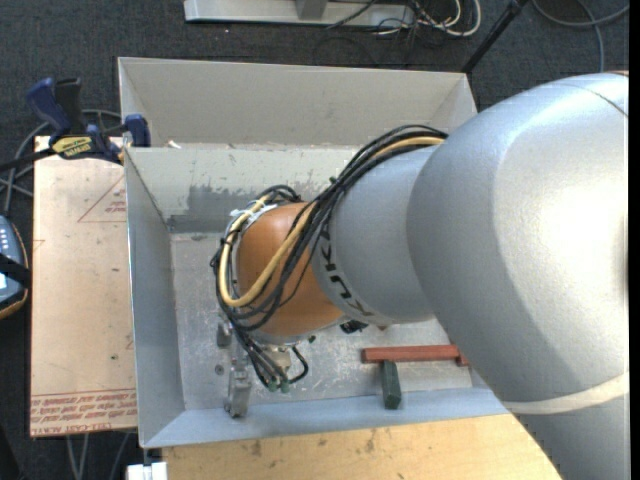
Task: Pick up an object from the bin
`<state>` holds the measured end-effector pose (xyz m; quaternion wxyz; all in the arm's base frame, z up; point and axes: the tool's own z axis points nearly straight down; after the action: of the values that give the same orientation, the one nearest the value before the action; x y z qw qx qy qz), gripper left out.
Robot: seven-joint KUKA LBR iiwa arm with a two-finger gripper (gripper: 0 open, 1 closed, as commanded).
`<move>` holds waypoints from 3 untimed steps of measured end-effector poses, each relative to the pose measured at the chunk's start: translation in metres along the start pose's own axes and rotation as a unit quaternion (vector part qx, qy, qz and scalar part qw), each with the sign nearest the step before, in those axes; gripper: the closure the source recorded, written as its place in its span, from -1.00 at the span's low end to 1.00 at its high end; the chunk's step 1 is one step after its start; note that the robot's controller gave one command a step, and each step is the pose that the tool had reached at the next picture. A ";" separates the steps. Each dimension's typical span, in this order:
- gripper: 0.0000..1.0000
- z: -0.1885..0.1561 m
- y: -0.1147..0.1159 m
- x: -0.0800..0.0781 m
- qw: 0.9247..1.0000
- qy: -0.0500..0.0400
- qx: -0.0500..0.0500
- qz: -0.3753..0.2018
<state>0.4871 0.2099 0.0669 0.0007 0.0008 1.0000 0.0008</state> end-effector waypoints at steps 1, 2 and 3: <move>-1.00 -0.003 -0.085 -0.045 1.000 -0.002 0.002 0.029; -1.00 -0.120 -0.139 -0.058 1.000 -0.005 0.001 0.008; -1.00 -0.003 -0.181 -0.118 0.996 -0.004 0.000 -0.092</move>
Offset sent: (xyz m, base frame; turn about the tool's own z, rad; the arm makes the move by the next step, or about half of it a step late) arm 0.0421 -0.0797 0.0031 0.0491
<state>0.6050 0.0290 0.0697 0.0043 -0.0908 0.9959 0.0009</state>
